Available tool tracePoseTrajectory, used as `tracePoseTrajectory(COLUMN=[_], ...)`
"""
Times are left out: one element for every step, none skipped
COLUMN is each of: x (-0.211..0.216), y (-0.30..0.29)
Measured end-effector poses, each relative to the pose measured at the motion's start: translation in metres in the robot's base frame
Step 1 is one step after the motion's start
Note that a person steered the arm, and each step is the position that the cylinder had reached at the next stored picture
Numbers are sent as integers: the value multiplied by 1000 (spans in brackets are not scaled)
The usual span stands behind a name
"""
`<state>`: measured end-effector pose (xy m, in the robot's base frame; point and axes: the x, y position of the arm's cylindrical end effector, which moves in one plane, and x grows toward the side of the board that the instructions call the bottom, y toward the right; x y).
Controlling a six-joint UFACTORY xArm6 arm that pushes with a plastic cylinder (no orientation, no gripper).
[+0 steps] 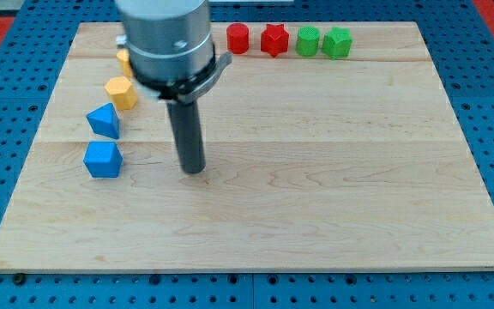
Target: Push blue cube into blue triangle
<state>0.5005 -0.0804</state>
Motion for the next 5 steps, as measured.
tracePoseTrajectory(x=[28, 17, 12, -8, -23], y=[-35, -73, -95, -98, -107])
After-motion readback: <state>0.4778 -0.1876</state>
